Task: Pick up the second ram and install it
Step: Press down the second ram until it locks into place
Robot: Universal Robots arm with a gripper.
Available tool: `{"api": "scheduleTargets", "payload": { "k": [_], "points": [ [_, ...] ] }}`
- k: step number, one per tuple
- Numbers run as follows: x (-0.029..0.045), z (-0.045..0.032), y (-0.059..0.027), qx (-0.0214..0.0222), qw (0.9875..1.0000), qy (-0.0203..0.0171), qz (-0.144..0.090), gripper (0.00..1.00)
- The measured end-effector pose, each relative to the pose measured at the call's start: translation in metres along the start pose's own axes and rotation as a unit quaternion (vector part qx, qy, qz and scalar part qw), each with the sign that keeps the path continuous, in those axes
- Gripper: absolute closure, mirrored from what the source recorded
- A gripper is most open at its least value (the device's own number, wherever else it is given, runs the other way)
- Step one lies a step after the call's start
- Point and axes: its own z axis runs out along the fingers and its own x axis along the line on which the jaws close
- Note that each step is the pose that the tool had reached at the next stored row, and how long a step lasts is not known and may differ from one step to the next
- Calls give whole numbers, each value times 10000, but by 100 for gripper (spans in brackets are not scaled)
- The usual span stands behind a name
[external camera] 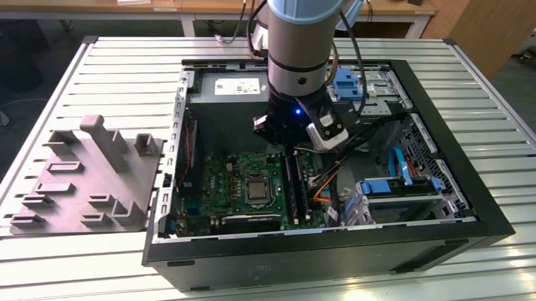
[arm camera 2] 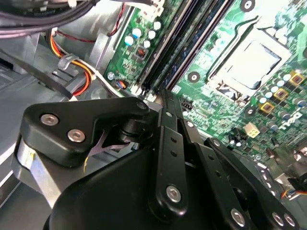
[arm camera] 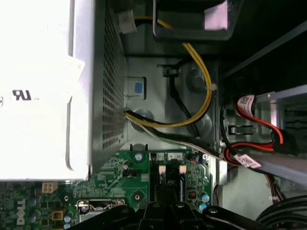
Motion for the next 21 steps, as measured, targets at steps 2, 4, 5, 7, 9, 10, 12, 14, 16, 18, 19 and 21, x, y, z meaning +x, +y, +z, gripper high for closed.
{"api": "scheduleTargets", "payload": {
  "k": [2, 4, 5, 7, 9, 10, 12, 14, 16, 18, 19, 21],
  "points": [
    [-1, -2, -39, 5, 10000, 0, 0, 90],
    [-2, -5, -79, 9, 10000, 0, 0, 90],
    [-2, -6, -100, 9, 10000, 0, -1, 90],
    [-3, -9, -145, 12, 10000, 0, -1, 90],
    [-4, -11, -191, 13, 10000, 0, -1, 90],
    [-4, -13, -214, 14, 10000, 0, -1, 90],
    [-5, -16, -259, 16, 10000, 0, -1, 90],
    [-6, -17, -299, 18, 10000, 0, -1, 90],
    [-7, -20, -337, 21, 10000, 0, -1, 90],
    [-7, -23, -380, 24, 10000, 0, -2, 90],
    [-7, -24, -403, 25, 10000, 0, -1, 90],
    [-8, -27, -457, 25, 10000, 0, -1, 90]
  ]
}}
